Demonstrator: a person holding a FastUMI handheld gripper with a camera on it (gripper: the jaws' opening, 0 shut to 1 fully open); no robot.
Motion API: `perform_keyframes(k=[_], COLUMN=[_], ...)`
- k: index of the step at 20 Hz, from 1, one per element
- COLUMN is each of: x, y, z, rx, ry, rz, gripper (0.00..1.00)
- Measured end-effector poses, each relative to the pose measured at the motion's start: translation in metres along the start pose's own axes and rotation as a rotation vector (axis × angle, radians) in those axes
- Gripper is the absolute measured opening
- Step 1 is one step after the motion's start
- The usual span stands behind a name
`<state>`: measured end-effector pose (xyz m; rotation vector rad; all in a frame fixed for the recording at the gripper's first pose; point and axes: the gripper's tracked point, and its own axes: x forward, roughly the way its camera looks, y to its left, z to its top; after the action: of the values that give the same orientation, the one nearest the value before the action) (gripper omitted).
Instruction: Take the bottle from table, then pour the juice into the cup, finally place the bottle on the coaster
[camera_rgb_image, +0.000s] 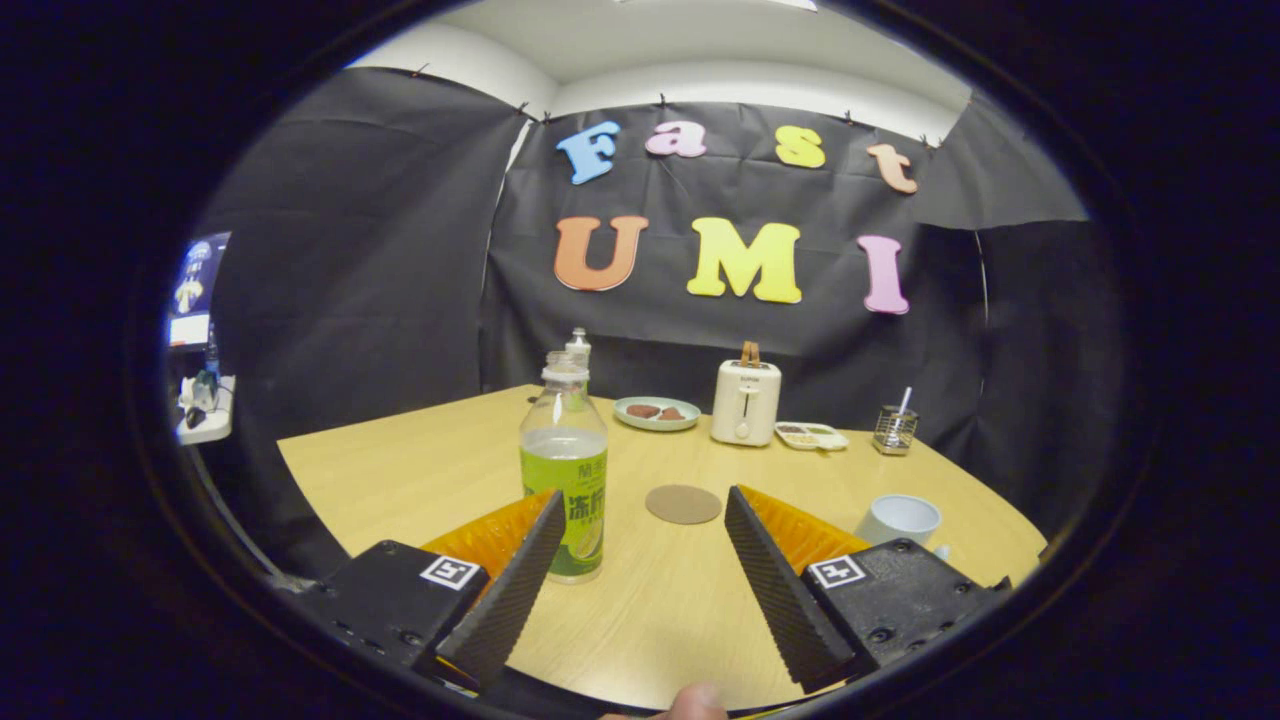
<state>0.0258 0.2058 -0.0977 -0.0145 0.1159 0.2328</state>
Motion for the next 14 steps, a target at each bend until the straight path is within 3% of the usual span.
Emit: perform_keyframes(k=[8,14], x=[0.032,0.071], y=[0.053,0.061], z=[-0.02,-0.022], rx=[0.047,0.13], ry=[0.051,0.095], rz=[0.027,-0.005], gripper=[1.0,1.0])
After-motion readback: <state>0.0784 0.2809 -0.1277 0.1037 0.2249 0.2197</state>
